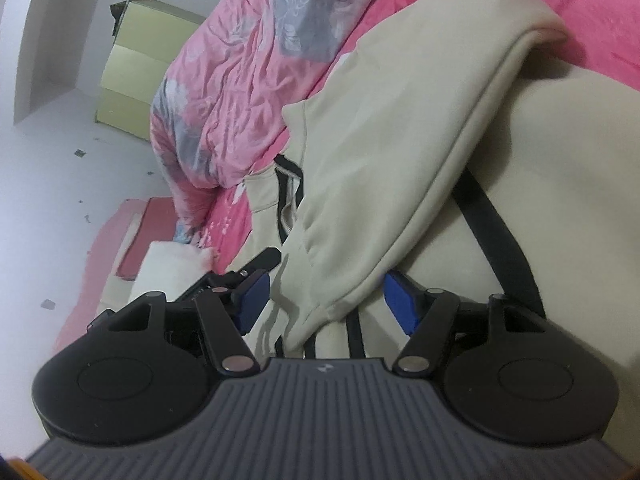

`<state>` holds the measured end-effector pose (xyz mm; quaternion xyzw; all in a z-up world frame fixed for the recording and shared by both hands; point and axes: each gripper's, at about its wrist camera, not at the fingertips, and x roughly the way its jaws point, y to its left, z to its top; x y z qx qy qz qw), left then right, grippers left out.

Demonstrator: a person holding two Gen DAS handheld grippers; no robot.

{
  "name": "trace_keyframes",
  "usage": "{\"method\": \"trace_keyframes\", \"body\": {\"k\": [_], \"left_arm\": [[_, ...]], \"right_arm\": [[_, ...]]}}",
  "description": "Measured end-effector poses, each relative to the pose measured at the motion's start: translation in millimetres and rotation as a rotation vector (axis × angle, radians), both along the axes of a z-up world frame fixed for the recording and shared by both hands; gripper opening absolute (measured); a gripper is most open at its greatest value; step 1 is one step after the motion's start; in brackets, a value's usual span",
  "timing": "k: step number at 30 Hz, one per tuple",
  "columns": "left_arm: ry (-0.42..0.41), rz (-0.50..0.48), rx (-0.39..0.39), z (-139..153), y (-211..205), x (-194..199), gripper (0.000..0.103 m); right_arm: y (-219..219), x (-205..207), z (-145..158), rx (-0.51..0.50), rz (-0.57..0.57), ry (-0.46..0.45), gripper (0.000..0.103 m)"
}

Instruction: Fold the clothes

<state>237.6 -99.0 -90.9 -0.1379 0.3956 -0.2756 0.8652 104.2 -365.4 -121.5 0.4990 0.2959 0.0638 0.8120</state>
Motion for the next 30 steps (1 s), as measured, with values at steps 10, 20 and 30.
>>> {"method": "trace_keyframes", "body": {"k": [10, 20, 30], "left_arm": [[-0.047, 0.031, 0.031, -6, -5, -2, 0.014], [-0.132, 0.075, 0.004, 20, 3, -5, 0.005], [-0.174, 0.154, 0.033, 51, 64, 30, 0.005]], "right_arm": [[-5, 13, -13, 0.006, -0.056, 0.010, 0.026], [-7, 11, -6, 0.017, -0.036, -0.084, 0.004], [40, 59, 30, -0.038, 0.135, -0.148, 0.004]]}}
